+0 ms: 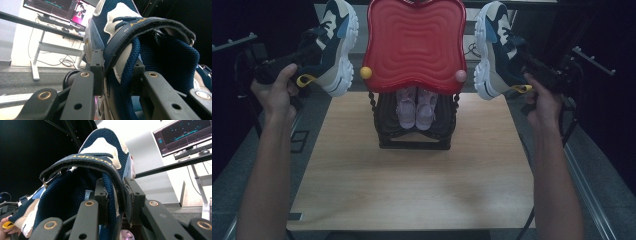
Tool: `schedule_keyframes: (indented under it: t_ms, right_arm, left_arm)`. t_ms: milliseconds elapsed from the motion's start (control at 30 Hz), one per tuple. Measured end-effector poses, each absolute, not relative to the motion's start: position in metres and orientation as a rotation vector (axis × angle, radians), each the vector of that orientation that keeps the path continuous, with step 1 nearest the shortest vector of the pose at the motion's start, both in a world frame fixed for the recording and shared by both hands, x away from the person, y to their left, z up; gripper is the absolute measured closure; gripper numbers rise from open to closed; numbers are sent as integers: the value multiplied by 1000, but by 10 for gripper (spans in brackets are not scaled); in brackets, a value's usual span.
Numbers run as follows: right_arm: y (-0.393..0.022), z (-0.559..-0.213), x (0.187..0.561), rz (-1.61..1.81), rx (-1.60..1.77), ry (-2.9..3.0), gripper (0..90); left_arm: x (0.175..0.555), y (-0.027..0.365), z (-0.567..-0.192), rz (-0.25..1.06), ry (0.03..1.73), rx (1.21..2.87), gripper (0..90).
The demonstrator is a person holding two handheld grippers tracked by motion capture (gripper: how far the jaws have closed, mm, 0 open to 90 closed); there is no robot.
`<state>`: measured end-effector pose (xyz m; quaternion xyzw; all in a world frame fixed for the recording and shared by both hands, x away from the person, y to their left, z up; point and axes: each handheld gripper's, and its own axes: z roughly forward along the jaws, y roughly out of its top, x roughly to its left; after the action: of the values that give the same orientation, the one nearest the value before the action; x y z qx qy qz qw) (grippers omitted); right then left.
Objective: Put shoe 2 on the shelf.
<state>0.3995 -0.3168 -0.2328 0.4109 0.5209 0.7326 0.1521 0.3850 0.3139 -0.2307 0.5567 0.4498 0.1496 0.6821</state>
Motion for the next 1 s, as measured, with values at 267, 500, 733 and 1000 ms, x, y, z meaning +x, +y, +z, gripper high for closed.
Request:
schedule_keyframes:
  t_ms: [267,500,733,1000]
  right_arm:
    - [-295,-212,409,2073,1171,1532,738]
    - [-270,-197,419,2093,1152,1559,738]
    - [-244,-187,431,2096,1146,1591,738]
    - [-224,-192,450,2096,1194,1604,737]
  left_arm:
    - [398,296,-218,329,1011,1246,721]
    - [410,282,-206,330,1006,1244,721]
    - [421,264,-196,342,992,1252,720]
    - [434,245,-193,344,995,1269,720]
